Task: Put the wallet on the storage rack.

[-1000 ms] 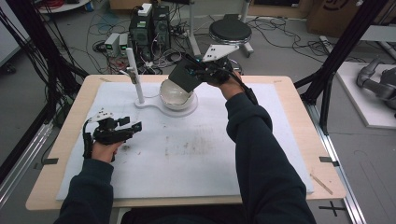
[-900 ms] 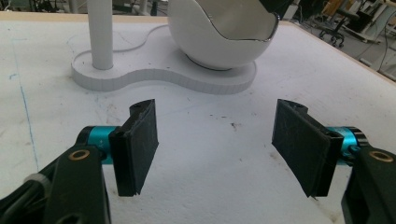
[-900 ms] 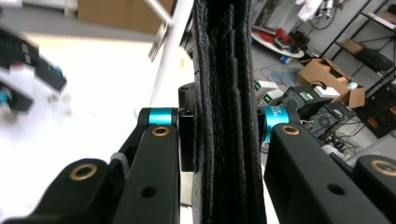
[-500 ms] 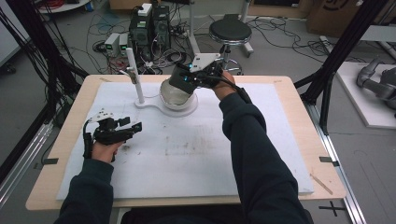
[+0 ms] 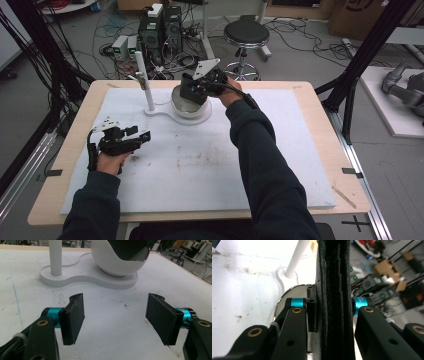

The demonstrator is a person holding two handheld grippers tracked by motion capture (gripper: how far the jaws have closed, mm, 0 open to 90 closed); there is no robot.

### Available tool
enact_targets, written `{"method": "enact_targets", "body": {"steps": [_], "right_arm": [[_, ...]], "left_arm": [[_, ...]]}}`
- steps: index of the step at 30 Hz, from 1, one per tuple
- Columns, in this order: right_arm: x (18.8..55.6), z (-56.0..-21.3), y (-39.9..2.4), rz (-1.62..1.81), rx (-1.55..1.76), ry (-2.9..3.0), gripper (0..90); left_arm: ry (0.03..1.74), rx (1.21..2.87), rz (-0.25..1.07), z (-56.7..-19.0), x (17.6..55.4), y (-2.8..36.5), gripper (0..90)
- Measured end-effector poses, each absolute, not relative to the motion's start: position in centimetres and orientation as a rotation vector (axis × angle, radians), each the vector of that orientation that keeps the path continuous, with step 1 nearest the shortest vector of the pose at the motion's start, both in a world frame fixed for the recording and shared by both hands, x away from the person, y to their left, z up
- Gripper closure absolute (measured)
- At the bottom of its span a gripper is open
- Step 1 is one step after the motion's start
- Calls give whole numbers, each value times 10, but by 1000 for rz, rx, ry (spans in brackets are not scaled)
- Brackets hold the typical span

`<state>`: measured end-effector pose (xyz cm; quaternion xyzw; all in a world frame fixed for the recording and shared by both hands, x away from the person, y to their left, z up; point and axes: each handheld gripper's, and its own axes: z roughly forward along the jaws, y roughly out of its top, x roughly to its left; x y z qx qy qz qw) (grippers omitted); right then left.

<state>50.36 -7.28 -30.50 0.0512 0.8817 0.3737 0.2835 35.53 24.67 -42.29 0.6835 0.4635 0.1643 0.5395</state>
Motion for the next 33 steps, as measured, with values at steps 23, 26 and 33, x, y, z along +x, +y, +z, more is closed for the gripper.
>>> {"method": "enact_targets", "body": {"steps": [23, 26, 33], "right_arm": [[482, -330, -96, 1313, 474, 2480, 408], [480, -330, -95, 1304, 471, 2505, 392], [475, -333, -89, 1284, 444, 2554, 365]], "left_arm": [[1112, 1613, 401, -422, 354, 252, 311], [1113, 1610, 399, -422, 354, 252, 311], [1113, 1610, 398, -422, 354, 252, 311]]}}
